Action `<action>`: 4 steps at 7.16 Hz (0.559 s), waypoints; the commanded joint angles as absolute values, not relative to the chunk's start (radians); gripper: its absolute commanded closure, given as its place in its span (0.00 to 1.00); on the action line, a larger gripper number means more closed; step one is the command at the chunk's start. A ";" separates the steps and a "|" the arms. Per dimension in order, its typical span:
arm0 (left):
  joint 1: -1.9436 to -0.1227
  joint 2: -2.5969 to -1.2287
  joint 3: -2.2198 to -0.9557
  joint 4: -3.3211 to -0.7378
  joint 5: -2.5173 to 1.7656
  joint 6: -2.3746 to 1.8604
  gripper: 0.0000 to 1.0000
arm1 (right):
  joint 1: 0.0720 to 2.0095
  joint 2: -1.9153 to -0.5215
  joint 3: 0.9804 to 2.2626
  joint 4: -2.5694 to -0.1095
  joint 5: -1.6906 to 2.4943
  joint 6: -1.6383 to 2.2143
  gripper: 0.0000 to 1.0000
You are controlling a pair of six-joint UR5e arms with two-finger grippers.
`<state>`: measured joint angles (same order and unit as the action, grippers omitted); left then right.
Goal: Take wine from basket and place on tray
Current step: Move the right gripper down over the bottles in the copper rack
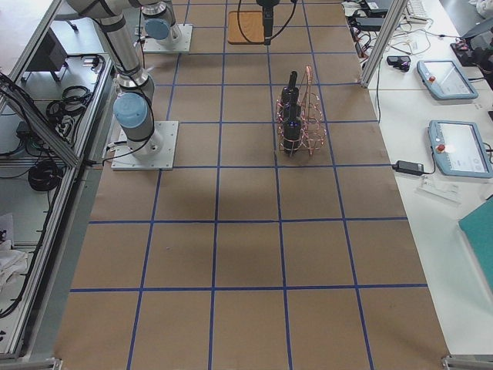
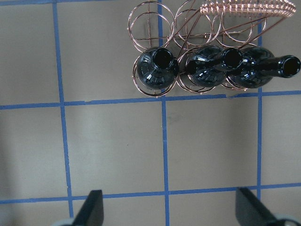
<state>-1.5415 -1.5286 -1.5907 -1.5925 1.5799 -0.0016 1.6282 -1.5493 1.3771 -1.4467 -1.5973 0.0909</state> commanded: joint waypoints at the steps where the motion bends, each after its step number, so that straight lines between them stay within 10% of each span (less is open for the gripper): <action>1: -1.542 -1.528 -1.591 -1.591 1.582 -0.002 0.00 | 1.626 -1.551 1.378 -1.445 -1.608 0.091 0.00; 4: -1.540 -1.528 -1.591 -1.589 1.586 0.002 0.00 | 1.623 -1.549 1.378 -1.448 -1.609 0.087 0.00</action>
